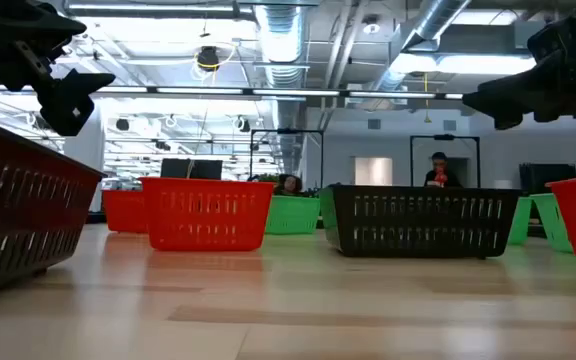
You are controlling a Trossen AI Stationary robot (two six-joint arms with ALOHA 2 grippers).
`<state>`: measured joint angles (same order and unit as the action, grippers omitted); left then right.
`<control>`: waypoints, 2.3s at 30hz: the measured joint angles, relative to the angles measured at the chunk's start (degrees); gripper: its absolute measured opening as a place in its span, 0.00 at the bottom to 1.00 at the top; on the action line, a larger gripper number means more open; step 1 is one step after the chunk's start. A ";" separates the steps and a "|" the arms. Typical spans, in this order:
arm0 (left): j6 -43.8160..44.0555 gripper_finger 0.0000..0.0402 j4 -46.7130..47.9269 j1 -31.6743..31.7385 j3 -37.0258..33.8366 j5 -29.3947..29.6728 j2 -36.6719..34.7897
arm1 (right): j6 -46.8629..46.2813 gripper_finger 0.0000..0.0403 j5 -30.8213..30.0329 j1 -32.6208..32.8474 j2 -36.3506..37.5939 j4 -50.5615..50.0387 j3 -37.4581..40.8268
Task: Stack baskets by color
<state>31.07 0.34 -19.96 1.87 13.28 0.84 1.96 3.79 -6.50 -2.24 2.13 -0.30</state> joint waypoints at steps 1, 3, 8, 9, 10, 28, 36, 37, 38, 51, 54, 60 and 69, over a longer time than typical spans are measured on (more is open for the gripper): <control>0.00 0.64 0.02 0.00 0.00 -0.01 -0.01 | 0.00 0.51 0.02 -0.02 0.00 0.00 0.02; 0.00 0.64 0.01 0.00 0.00 -0.02 -0.01 | 0.00 0.51 0.00 -0.02 0.00 0.00 0.00; 0.00 0.64 0.02 0.02 0.00 -0.02 0.00 | 0.00 0.51 0.01 -0.02 0.00 0.01 0.01; 0.01 0.64 0.00 0.00 0.00 -0.01 0.00 | 0.00 0.51 0.00 -0.02 0.00 0.00 0.02; 0.00 0.64 0.00 0.00 0.00 -0.02 0.00 | 0.00 0.51 0.00 0.00 0.00 0.00 0.02; 0.01 0.64 0.01 0.01 0.00 -0.02 0.00 | 0.00 0.51 0.00 -0.01 0.00 0.00 0.01; 0.02 0.64 0.00 0.00 -0.02 -0.02 -0.02 | 0.00 0.51 0.02 -0.02 0.00 0.00 0.02; 0.00 0.64 0.01 0.01 -0.01 0.00 -0.01 | 0.00 0.51 0.00 -0.02 0.00 0.00 0.00; 0.00 0.64 0.01 0.01 0.00 -0.01 -0.01 | 0.00 0.51 0.00 -0.01 0.00 0.00 0.02; 0.00 0.64 0.00 0.00 0.00 0.00 -0.02 | 0.00 0.51 0.00 -0.01 0.00 0.00 0.02; 0.00 0.64 0.02 0.00 0.00 -0.02 0.00 | 0.00 0.51 0.00 -0.01 0.00 0.00 0.01; 0.36 0.64 -0.87 0.04 -0.02 8.47 0.00 | 0.03 0.51 -0.10 0.00 0.00 0.02 0.00; 2.49 0.64 -1.11 0.00 -0.02 14.30 0.00 | -1.08 0.51 -3.93 -1.68 0.00 0.35 0.00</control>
<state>33.56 -0.78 -19.97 1.85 27.57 0.84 0.88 -0.14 -8.18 -2.24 2.48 -0.30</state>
